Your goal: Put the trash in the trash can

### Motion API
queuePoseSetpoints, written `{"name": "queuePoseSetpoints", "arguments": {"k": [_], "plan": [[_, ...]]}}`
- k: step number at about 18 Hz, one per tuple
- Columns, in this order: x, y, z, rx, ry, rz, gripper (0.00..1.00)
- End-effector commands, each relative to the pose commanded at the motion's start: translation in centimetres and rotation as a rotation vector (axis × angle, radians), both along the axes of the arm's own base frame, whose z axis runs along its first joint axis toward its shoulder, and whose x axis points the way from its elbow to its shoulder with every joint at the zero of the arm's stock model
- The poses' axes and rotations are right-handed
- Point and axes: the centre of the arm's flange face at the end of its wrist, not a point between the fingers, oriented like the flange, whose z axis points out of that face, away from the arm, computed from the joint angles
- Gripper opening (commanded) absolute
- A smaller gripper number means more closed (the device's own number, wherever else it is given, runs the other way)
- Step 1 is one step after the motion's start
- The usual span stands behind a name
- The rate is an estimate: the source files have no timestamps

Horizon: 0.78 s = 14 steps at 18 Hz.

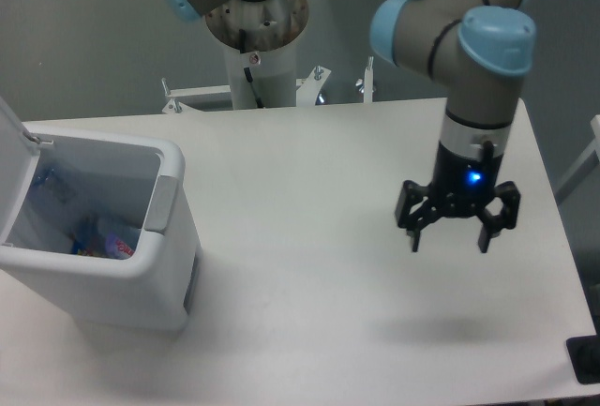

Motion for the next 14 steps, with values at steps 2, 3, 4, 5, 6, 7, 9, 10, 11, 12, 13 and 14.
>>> {"name": "queuePoseSetpoints", "arguments": {"k": [2,3,4,5,6,7,9,10,11,12,13,14], "plan": [[0.2,0.2,-1.7,-0.09,0.008,-0.077,1.0],[0.6,0.6,-2.2,-0.133,0.018,-0.104,1.0],[1.2,1.0,-2.5,-0.171,0.03,-0.122,1.0],[1.7,1.3,-3.0,-0.211,0.04,-0.143,1.0],[2.1,1.5,-3.2,-0.24,0.049,-0.165,1.0],[2.3,1.7,-3.2,-0.255,0.057,-0.19,1.0],[2.3,1.7,-3.1,-0.26,0.061,-0.225,1.0],[2.4,1.7,-3.0,-0.259,0.06,-0.23,1.0],[2.4,1.7,-3.0,-0.257,0.06,-0.23,1.0],[2.6,1.5,-3.2,-0.261,0.056,-0.23,1.0],[2.8,1.4,-3.6,-0.262,0.052,-0.231,1.0],[3.0,1.3,-3.8,-0.262,0.052,-0.231,1.0]]}}
